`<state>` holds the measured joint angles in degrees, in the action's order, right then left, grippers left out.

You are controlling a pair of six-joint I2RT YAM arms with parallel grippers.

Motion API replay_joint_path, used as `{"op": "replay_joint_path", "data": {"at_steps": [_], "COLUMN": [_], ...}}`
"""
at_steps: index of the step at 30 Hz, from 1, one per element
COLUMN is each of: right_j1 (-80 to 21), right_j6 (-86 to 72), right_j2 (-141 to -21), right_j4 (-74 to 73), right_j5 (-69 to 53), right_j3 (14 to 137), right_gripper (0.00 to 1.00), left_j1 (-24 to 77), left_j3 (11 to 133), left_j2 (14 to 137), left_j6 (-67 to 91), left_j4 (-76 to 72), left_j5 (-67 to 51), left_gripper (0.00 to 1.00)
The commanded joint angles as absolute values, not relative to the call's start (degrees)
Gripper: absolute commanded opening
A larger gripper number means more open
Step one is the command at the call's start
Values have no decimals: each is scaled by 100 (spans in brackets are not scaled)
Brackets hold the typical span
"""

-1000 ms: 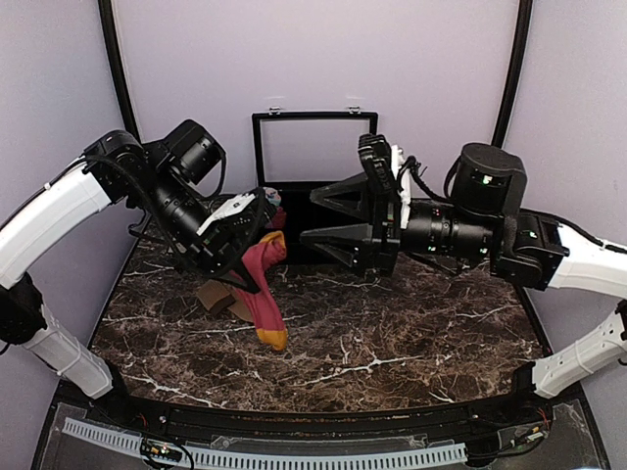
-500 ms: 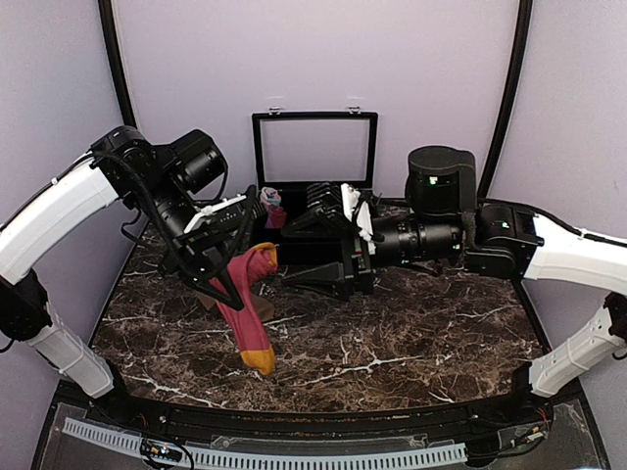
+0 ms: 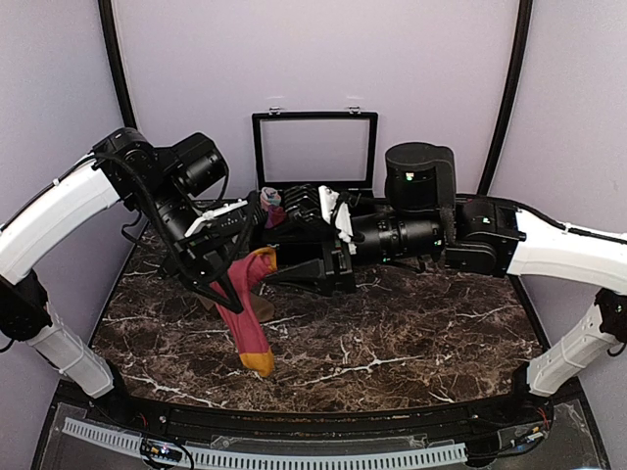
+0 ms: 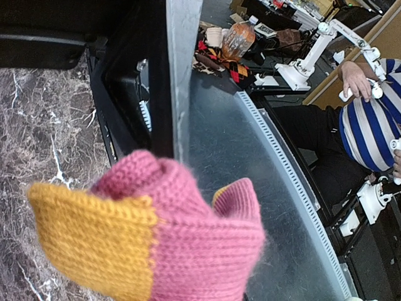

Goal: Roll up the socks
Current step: Roll the sock.

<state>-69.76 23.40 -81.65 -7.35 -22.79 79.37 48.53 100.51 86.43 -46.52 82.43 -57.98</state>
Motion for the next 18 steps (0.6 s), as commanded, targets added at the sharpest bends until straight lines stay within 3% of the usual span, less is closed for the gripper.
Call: {"op": "replay_joint_path", "data": {"at_steps": [1, 9, 13, 18], "right_j1": [-7046, -7098, -7104, -7108], "right_j6": [2243, 2215, 2215, 2186], "right_j2": [-8180, -8307, -8396, -8401], "right_j4": [-525, -724, -848, -901], "right_j5": [-2343, -2274, -2263, -2037], "right_j3": [8104, 8146, 8292, 8317], "right_gripper": [53, 51, 35, 0], "left_j1": [4874, 4872, 4869, 4870], "left_j3": [9950, 10123, 10165, 10213], "left_j2": [8586, 8612, 8631, 8621], "left_j6": [-4788, -4753, -4720, -4730], "left_j4": [8385, 8385, 8385, 8385], "left_j5": [-5573, -5573, -5557, -5494], "left_gripper": [0, 0, 0, 0]}}
